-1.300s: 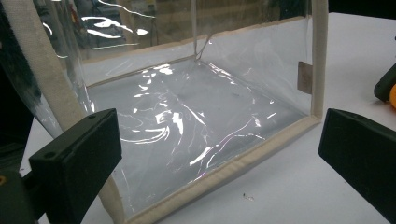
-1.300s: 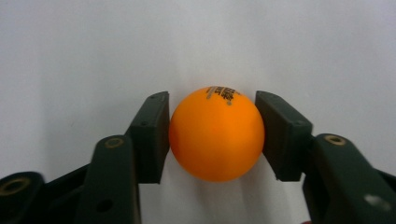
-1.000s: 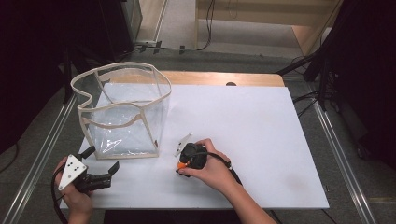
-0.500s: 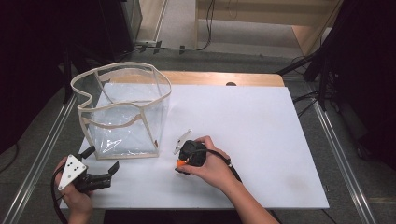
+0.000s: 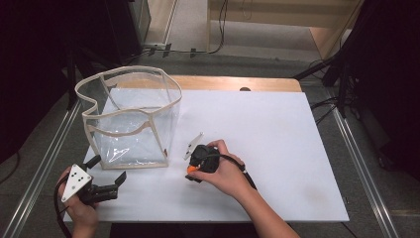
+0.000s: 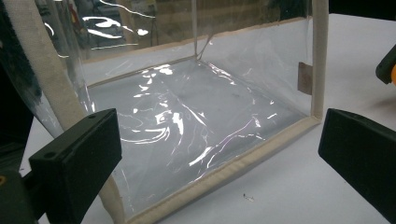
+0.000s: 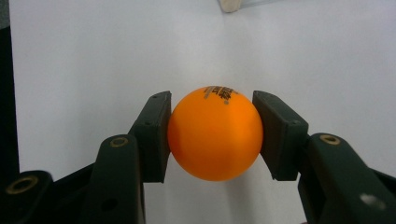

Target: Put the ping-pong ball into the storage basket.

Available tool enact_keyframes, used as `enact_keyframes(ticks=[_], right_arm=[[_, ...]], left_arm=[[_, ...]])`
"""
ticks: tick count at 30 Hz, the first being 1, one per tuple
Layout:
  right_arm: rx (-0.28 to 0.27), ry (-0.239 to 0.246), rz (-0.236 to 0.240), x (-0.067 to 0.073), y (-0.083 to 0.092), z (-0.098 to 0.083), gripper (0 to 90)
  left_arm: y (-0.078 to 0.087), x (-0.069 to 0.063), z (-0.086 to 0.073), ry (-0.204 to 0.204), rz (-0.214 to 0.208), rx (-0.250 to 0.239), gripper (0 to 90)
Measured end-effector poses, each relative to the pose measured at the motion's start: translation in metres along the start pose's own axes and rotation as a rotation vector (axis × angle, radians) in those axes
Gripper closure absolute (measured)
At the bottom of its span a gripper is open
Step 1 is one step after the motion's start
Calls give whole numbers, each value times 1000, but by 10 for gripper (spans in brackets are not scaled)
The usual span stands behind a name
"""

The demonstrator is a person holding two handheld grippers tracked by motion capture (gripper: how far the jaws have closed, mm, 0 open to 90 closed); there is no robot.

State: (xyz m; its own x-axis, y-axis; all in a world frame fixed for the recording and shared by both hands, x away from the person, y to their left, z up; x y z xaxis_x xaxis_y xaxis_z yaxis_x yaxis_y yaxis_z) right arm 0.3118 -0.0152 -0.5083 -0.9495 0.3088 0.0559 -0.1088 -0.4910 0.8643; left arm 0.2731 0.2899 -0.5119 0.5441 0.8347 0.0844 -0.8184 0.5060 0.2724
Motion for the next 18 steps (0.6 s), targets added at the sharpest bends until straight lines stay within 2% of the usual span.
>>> enact_keyframes(ticks=[9,12,18], right_arm=[[-7,1,14,-3,7,5,480],[-10,15,19,-4,9,7,480],[-10,3,25,-5,14,10,480]], left_arm=[[0,0,0,0,-1,0,0],[0,0,0,0,-1,0,0],[0,0,0,-1,-2,0,0]])
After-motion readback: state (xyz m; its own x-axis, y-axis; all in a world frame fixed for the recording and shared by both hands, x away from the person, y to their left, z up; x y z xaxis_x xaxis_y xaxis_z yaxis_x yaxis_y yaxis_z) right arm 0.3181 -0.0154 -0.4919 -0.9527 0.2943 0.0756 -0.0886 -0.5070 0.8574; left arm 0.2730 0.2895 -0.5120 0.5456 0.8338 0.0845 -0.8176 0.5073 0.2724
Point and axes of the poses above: each handheld gripper's, and its own axes: y roughly backward along the jaws, z roughly out of its top, x roughly to its left, the point moved 5 cm from there along -y, roughly forward along the jaws, and after that the axes turned 1 degree about -x, right-handed, at the moved point
